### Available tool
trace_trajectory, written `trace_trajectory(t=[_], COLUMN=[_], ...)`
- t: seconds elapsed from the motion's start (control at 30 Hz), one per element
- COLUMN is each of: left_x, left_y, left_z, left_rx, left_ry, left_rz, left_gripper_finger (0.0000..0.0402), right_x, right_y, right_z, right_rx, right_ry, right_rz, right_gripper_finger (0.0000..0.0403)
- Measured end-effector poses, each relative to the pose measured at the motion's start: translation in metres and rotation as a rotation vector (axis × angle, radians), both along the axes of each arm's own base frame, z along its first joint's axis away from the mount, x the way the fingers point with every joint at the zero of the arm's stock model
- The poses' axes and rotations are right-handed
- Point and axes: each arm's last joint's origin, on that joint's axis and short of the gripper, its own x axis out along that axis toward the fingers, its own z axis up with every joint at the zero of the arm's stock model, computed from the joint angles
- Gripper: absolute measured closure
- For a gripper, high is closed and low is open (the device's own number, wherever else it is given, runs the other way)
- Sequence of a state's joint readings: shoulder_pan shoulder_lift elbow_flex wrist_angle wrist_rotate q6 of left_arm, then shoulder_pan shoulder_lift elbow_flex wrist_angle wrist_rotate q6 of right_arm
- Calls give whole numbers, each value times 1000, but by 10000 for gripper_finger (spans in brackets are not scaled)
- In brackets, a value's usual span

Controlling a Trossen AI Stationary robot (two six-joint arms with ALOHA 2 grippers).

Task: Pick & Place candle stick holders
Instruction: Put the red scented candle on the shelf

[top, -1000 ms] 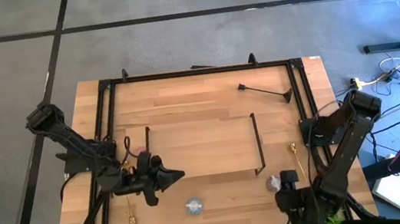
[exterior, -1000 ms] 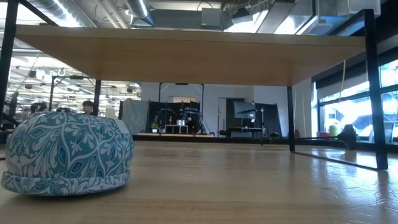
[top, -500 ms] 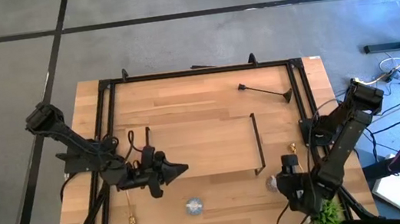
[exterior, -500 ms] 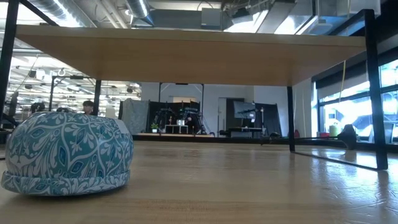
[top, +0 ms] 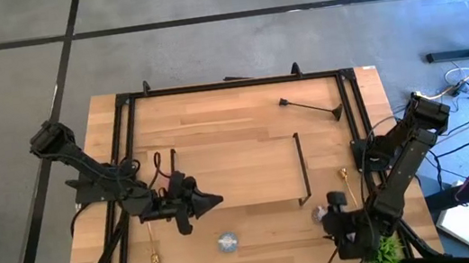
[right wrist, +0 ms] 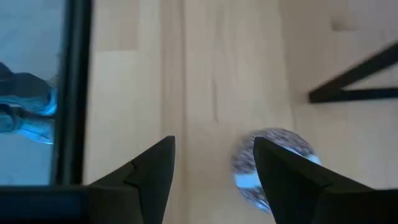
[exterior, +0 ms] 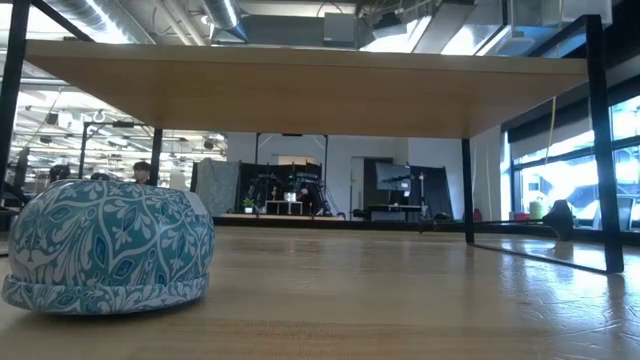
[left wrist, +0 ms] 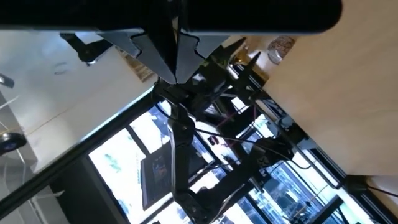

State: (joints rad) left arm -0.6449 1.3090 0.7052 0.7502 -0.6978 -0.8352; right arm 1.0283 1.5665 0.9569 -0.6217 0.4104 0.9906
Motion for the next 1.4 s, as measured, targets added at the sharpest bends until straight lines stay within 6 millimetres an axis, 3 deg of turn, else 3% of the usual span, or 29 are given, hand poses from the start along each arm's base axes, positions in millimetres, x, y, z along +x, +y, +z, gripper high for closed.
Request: trace_trajectory(t=[0.4, 0.67, 1.4], left_x=[-5, -10, -13], left_y=[-8, -14, -18], left_z=[0, 0, 0], left_rx=[8, 6, 3], left_ry=[-1, 2, 3], left_rz=[-37, -38, -41], left_gripper_finger=[400, 400, 399], right_x=[2, 3, 4], right_y=[3, 7, 0], right_z=[1, 3, 0], right_rx=[35, 167, 104], right_ry=[-20, 19, 78], right_rz=[6, -90, -60], right_gripper_finger=[182, 182, 181])
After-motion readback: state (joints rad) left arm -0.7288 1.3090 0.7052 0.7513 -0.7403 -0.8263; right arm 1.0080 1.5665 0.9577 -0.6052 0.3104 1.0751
